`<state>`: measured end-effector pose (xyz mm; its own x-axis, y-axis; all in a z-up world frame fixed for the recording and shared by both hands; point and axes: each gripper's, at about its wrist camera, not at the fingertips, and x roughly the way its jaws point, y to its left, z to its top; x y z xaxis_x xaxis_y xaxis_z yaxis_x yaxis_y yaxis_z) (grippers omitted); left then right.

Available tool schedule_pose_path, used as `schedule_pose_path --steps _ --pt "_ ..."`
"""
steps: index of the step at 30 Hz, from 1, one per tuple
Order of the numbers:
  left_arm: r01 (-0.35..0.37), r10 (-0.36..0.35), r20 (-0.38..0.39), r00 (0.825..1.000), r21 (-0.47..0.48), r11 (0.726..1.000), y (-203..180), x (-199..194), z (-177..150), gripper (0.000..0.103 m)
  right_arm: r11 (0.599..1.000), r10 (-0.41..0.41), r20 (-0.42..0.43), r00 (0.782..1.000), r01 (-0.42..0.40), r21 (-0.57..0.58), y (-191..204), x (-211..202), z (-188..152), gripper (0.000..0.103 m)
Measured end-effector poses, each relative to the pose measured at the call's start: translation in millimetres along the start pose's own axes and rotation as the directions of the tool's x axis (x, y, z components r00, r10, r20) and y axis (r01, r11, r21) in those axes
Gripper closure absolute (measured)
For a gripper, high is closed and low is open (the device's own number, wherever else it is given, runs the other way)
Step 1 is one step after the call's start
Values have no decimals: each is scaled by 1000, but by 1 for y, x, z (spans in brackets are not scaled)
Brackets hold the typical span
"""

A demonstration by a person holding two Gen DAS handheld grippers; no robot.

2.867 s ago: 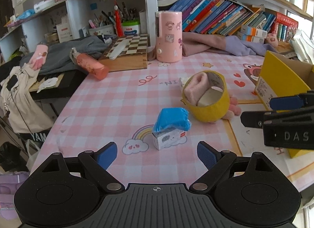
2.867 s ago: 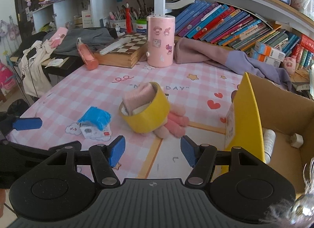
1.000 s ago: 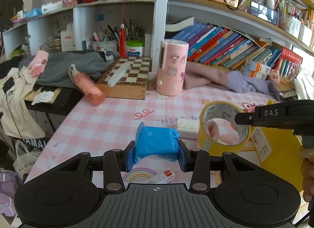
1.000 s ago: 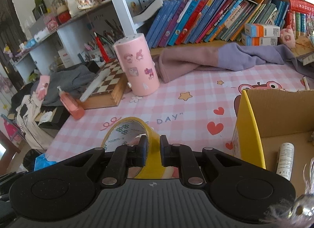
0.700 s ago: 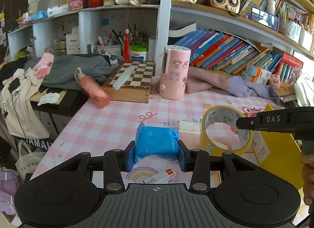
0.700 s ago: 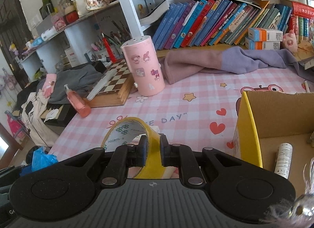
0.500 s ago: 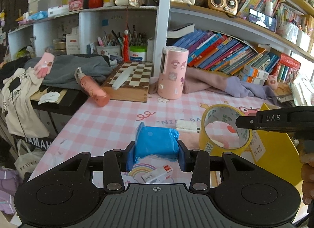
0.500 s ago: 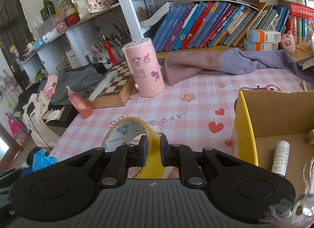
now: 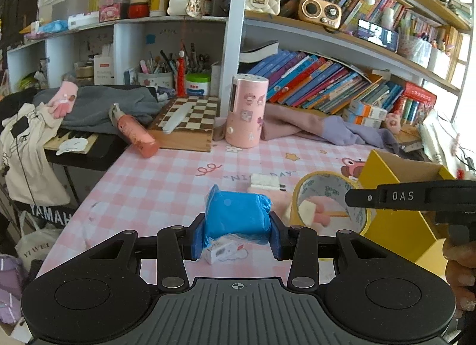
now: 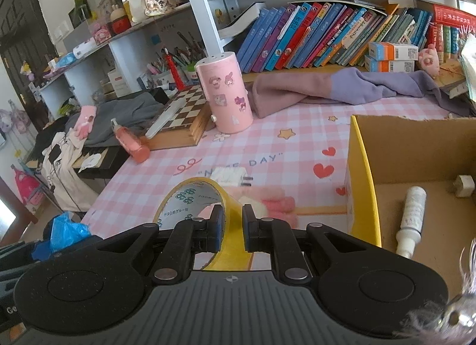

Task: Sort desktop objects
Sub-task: 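Carry the blue bag and tape roll toward the yellow box with both grippers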

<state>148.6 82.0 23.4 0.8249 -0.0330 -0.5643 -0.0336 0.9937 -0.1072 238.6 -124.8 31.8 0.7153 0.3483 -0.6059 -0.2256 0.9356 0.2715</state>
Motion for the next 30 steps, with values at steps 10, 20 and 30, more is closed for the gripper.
schedule_pose_path --steps 10,20,30 --pt "14 -14 -9 1000 3 1000 6 -34 -21 63 1000 -6 -19 1000 7 13 9 -28 -29 91" --pt "46 -46 -25 999 10 999 2 -71 -51 63 1000 9 -91 996 -6 31 15 -60 -74 91" --pt "96 -94 -45 995 47 994 -11 -99 -71 63 998 -30 -112 993 36 57 12 -101 -114 91"
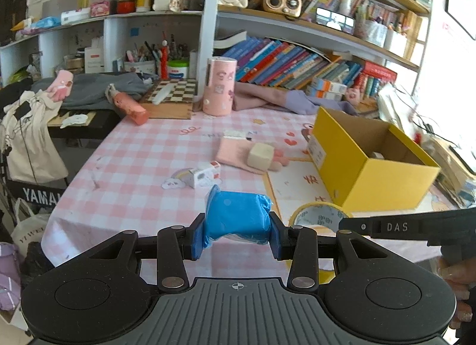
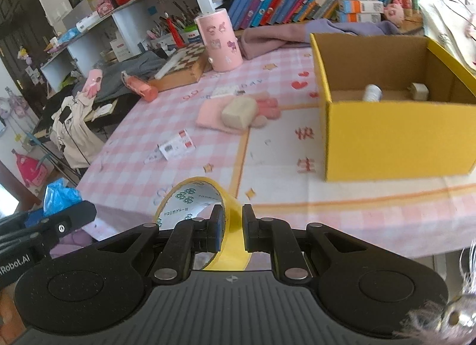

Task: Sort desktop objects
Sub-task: 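Carry the blue bag and tape roll toward the yellow box with both grippers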

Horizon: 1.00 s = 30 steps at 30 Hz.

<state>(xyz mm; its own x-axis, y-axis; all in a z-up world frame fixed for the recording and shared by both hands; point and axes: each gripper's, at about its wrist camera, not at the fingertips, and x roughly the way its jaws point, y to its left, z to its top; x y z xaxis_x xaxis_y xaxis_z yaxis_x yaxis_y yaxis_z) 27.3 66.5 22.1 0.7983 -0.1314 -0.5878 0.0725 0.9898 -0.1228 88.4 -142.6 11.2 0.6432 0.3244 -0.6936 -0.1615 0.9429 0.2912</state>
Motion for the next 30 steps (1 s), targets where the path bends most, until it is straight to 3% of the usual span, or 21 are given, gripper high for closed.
schedule_pose_path --steps 16,30 --pt "183 -176 -64 982 123 975 -37 -6 -22 63 984 -121 -12 993 121 132 -25 -45 -54 91" --pt "346 -328 -117 938 220 912 -72 6 -21 63 955 -244 6 970 239 178 -37 -74 -68 91"
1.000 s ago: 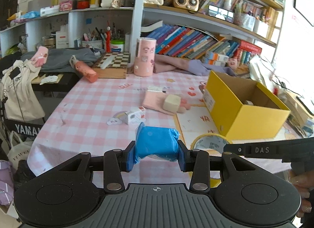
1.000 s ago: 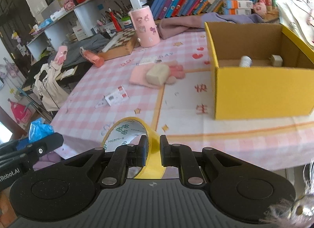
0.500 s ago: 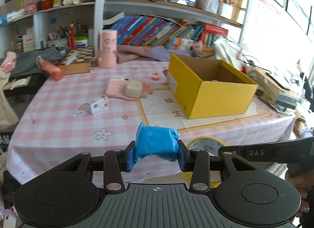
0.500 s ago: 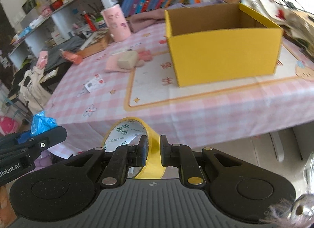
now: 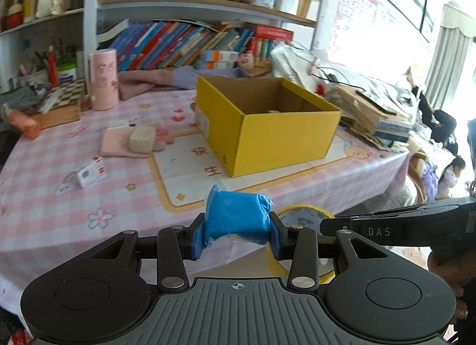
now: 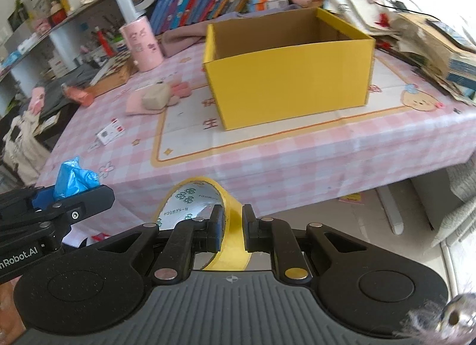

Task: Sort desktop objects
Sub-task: 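Carry the blue bag and tape roll toward the yellow box with both grippers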

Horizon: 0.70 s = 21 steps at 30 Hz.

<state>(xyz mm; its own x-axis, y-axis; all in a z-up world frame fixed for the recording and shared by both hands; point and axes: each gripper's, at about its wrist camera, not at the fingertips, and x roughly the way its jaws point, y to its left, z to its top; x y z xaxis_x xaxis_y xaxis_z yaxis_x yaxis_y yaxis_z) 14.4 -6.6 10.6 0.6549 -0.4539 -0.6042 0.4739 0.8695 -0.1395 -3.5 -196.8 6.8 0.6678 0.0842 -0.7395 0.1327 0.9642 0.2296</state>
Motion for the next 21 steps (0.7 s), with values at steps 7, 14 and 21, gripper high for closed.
schedule_pose_path --steps 7,14,21 --pt "39 -38 -5 999 26 999 -7 9 5 63 999 -38 7 999 38 28 -9 -3 1 91" --pt "61 -61 -11 998 27 998 -13 17 9 63 998 -61 4 998 61 28 -16 -3 4 91" --pt "66 -65 -14 998 22 998 -18 29 16 63 995 -76 -2 997 76 61 -32 -1 10 91"
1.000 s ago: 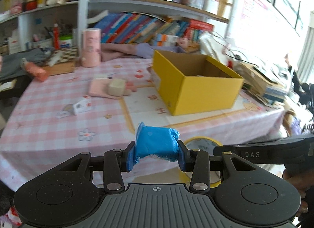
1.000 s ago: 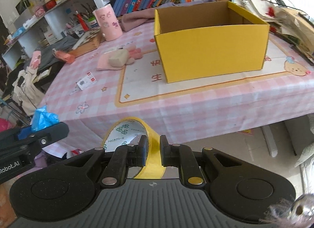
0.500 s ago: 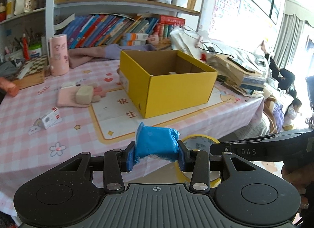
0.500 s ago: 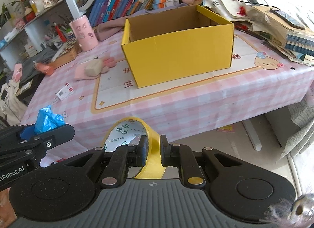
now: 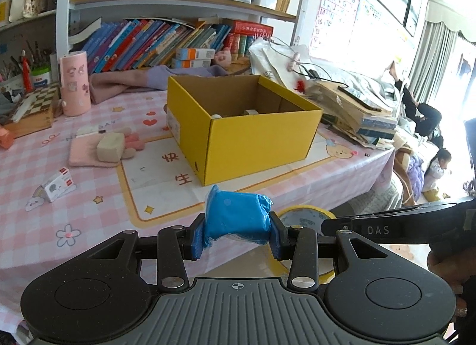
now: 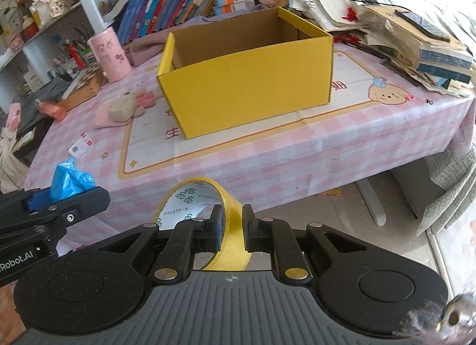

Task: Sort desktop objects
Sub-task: 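Carry the blue bag and tape roll toward the yellow box with both grippers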

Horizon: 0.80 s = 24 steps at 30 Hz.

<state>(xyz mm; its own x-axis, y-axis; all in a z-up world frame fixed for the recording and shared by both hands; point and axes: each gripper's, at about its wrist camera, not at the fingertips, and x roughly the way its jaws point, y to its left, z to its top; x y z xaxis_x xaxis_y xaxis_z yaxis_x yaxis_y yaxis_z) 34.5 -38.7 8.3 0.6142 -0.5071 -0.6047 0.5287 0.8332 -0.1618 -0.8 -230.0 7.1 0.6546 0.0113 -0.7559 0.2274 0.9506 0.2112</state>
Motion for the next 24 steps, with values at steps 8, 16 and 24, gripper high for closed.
schedule_pose_path --steps 8,16,24 --pt "17 -18 5 1000 44 999 -18 16 12 63 1000 -20 3 1000 20 15 -21 5 11 91" --pt "2 -4 34 999 62 998 -34 28 28 63 1000 -25 37 999 25 7 -42 7 28 91" --pt "-2 -10 136 991 82 997 -58 36 67 63 999 20 132 991 -16 -30 -56 -5 69 91"
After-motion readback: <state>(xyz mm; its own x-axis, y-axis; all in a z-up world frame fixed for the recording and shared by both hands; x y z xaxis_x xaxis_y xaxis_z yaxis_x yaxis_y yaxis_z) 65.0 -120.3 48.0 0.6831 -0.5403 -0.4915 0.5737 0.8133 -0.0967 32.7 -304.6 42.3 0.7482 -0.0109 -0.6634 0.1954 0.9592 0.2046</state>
